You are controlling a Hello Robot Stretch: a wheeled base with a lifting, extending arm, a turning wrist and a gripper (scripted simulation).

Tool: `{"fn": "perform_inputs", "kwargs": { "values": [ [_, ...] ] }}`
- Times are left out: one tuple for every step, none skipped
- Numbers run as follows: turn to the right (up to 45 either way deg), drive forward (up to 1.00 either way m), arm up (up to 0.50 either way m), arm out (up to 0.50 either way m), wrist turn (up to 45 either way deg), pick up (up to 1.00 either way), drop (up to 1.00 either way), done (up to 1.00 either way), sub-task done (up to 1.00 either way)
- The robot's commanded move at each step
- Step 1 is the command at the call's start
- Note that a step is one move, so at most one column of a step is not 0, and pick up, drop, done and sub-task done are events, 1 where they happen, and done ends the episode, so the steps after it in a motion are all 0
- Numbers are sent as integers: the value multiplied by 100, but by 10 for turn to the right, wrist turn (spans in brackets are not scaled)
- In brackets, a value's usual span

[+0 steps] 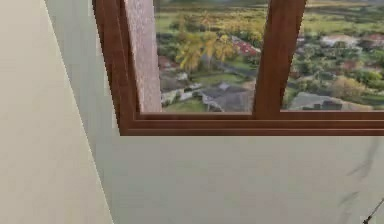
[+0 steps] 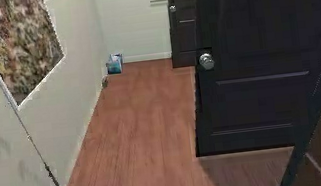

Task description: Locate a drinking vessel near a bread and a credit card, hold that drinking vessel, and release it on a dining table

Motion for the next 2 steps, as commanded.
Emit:
{"fn": "perform_inputs", "kwargs": {
  "values": [
    [450, 0, 0, 0, 0, 0, 0, 0, 0],
    [390, 0, 0, 0, 0, 0, 0, 0, 0]
  ]
}}
